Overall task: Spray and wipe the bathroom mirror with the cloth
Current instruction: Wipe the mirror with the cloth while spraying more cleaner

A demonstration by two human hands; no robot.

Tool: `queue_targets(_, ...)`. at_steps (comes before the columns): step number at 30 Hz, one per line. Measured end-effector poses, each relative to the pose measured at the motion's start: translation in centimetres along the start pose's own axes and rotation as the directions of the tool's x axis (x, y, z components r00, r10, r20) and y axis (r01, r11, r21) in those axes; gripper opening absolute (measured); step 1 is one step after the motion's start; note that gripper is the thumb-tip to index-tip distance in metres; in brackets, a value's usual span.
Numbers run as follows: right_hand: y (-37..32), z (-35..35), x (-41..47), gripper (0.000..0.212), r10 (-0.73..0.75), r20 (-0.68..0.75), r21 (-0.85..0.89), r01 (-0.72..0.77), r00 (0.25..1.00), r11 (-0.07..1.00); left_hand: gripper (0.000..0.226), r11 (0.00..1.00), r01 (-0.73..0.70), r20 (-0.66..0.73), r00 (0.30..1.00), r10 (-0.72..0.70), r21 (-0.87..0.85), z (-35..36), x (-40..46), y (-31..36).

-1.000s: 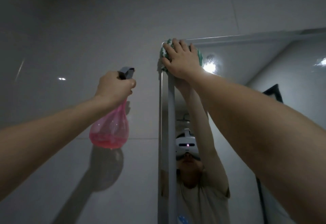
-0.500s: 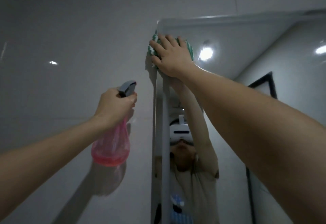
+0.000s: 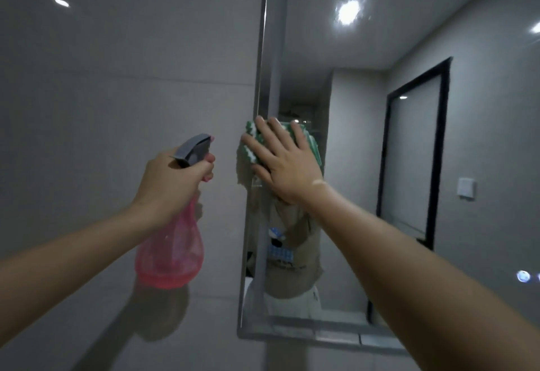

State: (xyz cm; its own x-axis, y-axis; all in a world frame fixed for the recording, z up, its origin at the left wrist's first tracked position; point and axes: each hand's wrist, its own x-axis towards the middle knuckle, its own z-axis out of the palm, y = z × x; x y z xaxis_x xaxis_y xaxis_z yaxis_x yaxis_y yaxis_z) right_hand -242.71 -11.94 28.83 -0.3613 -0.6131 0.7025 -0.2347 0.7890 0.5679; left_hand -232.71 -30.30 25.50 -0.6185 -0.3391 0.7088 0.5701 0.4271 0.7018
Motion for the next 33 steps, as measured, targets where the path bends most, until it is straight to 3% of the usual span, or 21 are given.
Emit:
queue_targets(9,-6.5,5.7,-10.1,0.057,-0.074,0.028,-0.025,0.075,0.997,0.997,0.018,0.984,0.175,0.023,0.984,-0.175,-0.024,1.7,-6.8,-4.2)
queue_targets(16,-9.4,10.2,-18.4,0.059,-0.217,0.030,-0.005,0.218,0.976,0.976,0.021,0.956,0.282,0.009,0.959,-0.282,-0.076,3.8,-10.3,-6.9)
queue_targets(20,-9.9,12.0,-22.7,0.060,-0.274,0.025,0.002,0.274,0.961,0.962,0.009,0.933,0.346,-0.011,0.937,-0.349,-0.094,4.4,-11.8,-8.2)
queue_targets(26,-6.3,11.7,-22.5,0.058,-0.407,0.018,-0.007,0.407,0.913,0.913,0.022,0.962,0.271,0.042,0.961,-0.272,0.019,6.8,-12.4,-6.7)
queue_targets(33,5.7,6.8,-16.7,0.056,-0.214,-0.098,-0.068,0.208,0.972,0.976,0.017,0.978,0.205,-0.001,0.979,-0.205,-0.048,9.6,-7.3,0.8)
